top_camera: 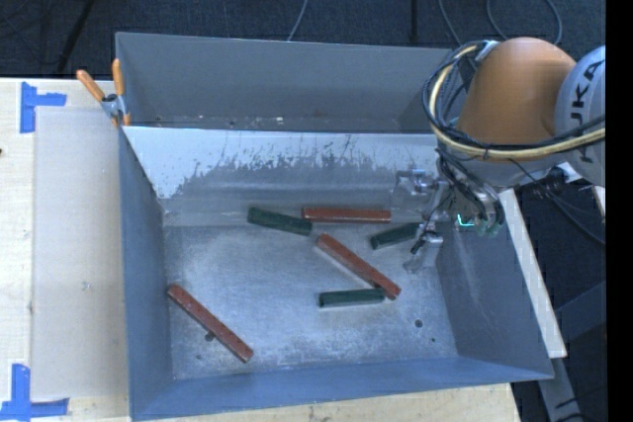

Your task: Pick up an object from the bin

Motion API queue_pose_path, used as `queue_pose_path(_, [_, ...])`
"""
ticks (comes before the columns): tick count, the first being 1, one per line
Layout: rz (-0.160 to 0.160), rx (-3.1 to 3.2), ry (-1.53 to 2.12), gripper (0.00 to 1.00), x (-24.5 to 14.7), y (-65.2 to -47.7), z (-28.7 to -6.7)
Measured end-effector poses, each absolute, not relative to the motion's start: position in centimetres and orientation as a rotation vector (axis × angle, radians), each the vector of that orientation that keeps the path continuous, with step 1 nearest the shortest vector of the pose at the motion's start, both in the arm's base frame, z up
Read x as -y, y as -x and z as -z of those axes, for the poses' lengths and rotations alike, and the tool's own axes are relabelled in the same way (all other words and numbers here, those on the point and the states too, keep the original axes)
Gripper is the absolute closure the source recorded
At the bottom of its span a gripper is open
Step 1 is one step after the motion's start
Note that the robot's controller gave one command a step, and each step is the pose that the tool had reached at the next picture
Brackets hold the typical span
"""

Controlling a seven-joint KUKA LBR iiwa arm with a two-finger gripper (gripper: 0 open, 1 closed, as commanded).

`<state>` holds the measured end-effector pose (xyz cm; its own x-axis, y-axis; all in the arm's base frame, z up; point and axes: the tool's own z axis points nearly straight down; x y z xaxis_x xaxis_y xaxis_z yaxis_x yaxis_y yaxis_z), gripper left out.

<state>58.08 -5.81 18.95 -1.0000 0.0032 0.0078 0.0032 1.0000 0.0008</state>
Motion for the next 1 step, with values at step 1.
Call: queue_pose_path(1, [0.001,3.139,-0.018,0.00,12.05,-58.89,-6.57])
